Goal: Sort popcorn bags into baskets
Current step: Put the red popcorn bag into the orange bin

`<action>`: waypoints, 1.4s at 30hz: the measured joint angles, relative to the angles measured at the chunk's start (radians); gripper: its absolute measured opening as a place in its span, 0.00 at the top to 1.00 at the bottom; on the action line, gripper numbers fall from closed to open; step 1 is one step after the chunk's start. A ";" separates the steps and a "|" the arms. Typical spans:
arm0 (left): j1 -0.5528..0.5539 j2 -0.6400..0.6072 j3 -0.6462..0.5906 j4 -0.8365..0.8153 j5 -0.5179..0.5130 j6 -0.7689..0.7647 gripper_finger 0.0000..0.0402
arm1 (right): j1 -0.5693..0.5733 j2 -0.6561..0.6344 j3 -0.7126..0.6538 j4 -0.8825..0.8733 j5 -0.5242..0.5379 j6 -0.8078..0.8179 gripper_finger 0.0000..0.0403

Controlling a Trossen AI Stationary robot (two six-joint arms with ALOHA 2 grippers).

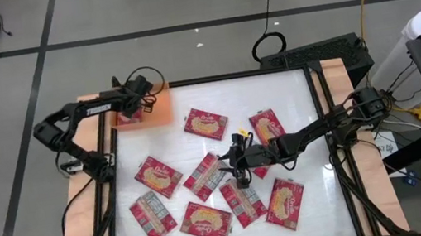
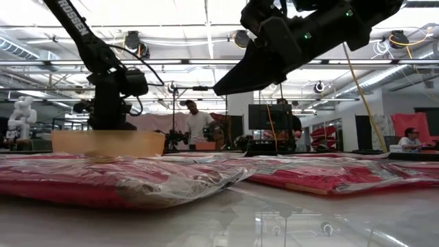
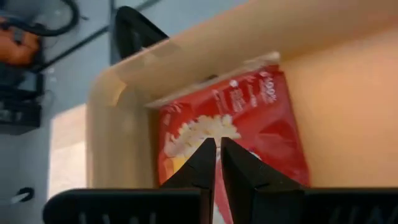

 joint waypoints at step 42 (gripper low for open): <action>-1.218 -0.553 -0.262 0.477 0.100 0.146 0.92 | 0.174 0.000 0.000 -0.016 0.223 0.458 0.63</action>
